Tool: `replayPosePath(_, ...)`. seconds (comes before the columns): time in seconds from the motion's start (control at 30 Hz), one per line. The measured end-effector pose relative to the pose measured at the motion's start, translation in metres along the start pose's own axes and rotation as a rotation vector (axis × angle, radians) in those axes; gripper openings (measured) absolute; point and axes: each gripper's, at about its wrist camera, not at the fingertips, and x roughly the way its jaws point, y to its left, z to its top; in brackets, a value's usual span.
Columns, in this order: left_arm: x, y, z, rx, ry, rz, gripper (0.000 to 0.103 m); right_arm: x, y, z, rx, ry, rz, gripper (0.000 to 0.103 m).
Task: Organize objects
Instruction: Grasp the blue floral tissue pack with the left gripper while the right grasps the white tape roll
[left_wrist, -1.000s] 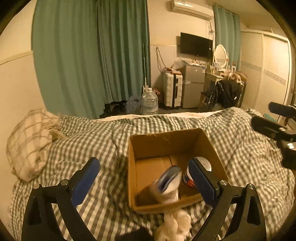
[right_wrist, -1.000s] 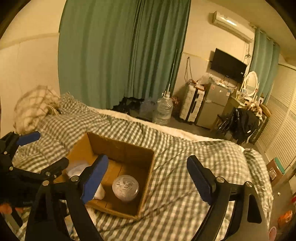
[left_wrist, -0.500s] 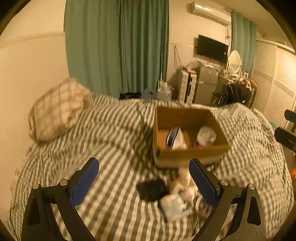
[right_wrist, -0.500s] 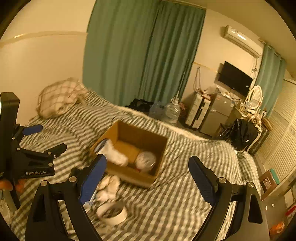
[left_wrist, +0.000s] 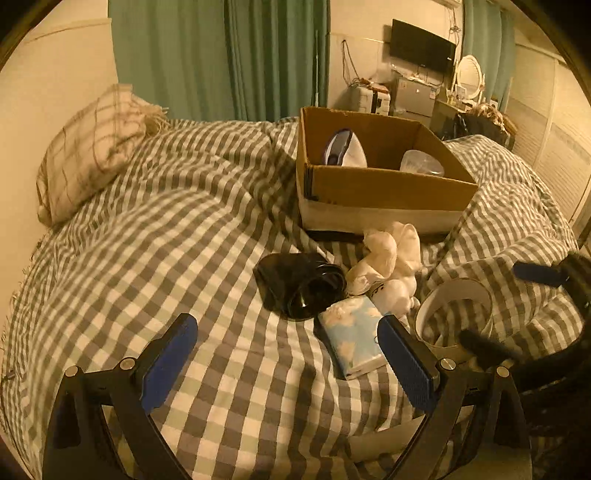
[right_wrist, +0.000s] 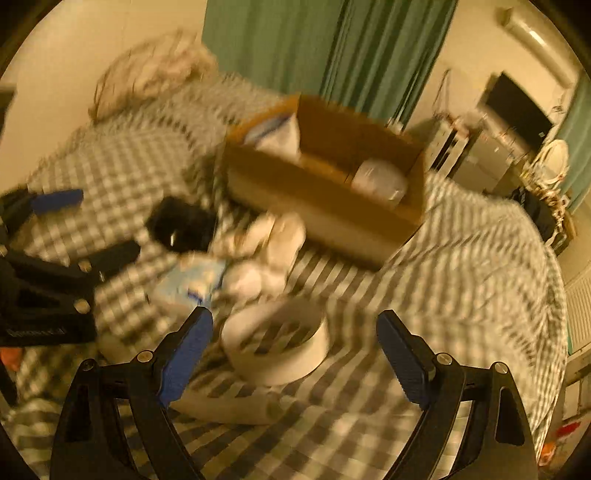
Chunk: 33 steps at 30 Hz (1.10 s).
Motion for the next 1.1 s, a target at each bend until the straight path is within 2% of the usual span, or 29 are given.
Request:
replayPosePath(0.23,0.005,0.004,-0.003,-0.022,0.020,-0.010,0.100,0.038,0.015,-0.011,-0.053,0.123,-0.015,0.090)
replayPosePath(0.33,0.006,0.006,-0.002,-0.031,0.026,-0.013,0.100,0.044,0.017,-0.011,-0.068,0.140,-0.025,0.090)
replayPosePath(0.37,0.006,0.006,-0.002,-0.035,0.028,-0.015,0.100,0.045,0.017,-0.011,-0.070,0.142,-0.030,0.089)
replayPosePath(0.4,0.006,0.007,-0.002,-0.039,0.029,-0.015,0.100,0.044,0.016,-0.010,-0.067,0.140,-0.024,0.084)
replayPosePath(0.5,0.007,0.007,-0.002,-0.044,0.038,-0.009,0.100,0.034,0.012,-0.011,-0.047,0.104,-0.024,0.080)
replayPosePath(0.63,0.009,0.001,0.002,-0.042,0.057,-0.015,0.100,-0.002,-0.002,-0.008,0.002,-0.017,-0.050,0.080)
replayPosePath(0.8,0.017,-0.024,0.011,-0.022,0.072,-0.042,0.100,-0.031,-0.031,0.001,0.078,-0.121,-0.109,0.080)
replayPosePath(0.9,0.028,-0.043,0.013,0.010,0.081,-0.043,0.100,-0.037,-0.045,0.004,0.108,-0.139,-0.134,0.080)
replayPosePath(1.0,0.042,-0.049,0.010,0.019,0.112,-0.054,0.097,-0.032,-0.056,0.000,0.142,-0.130,-0.119,0.080)
replayPosePath(1.07,0.049,-0.050,0.007,0.012,0.130,-0.078,0.086,-0.028,-0.056,-0.006,0.157,-0.123,-0.101,0.080)
replayPosePath(1.1,0.054,-0.050,0.006,0.008,0.144,-0.089,0.083,-0.026,-0.057,-0.007,0.160,-0.121,-0.095,0.080)
